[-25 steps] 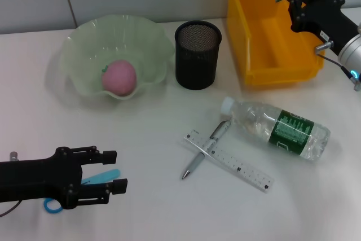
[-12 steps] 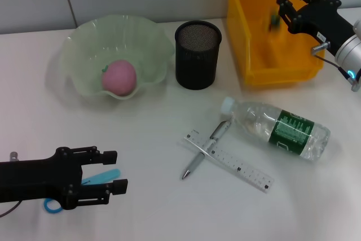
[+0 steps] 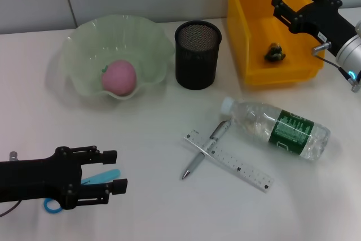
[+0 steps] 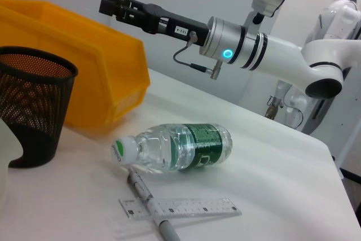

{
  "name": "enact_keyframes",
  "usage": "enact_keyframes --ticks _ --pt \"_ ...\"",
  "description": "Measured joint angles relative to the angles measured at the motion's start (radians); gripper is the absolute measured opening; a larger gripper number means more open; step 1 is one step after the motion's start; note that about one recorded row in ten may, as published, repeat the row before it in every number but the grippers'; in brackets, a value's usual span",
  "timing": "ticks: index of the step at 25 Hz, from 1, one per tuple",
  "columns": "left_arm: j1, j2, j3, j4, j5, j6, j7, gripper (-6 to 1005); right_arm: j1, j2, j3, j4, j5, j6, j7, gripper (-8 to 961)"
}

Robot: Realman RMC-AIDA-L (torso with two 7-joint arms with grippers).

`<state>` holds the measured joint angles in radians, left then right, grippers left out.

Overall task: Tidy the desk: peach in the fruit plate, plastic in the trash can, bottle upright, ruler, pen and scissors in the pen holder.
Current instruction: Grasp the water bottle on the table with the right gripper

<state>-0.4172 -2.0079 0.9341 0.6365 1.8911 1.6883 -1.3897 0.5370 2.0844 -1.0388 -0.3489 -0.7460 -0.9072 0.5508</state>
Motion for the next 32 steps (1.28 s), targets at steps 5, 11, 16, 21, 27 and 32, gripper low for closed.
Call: enact_keyframes --ticks 5,11,16,21,27,32 --pt "0.0 0.0 0.0 0.0 0.002 0.001 0.0 721 -0.001 0.0 0.0 -0.002 0.002 -0.003 0.0 692" --pt "0.0 -0.001 0.0 0.0 0.0 0.001 0.0 721 -0.012 -0.001 0.008 -0.01 0.003 -0.063 0.094 718" --pt "0.001 -0.002 0.0 0.0 -0.001 0.001 0.001 721 -0.056 -0.004 0.003 -0.062 -0.002 -0.19 0.19 726" --pt "0.002 -0.003 0.0 0.0 -0.001 0.001 0.002 721 -0.101 -0.005 -0.056 -0.133 -0.018 -0.275 0.256 735" --pt "0.007 -0.006 -0.004 0.0 -0.001 0.001 0.002 720 -0.166 -0.004 -0.078 -0.275 -0.113 -0.317 0.413 744" --pt "0.009 -0.006 -0.008 0.0 -0.002 0.003 0.005 720 -0.19 -0.01 -0.047 -0.41 -0.335 -0.344 0.675 757"
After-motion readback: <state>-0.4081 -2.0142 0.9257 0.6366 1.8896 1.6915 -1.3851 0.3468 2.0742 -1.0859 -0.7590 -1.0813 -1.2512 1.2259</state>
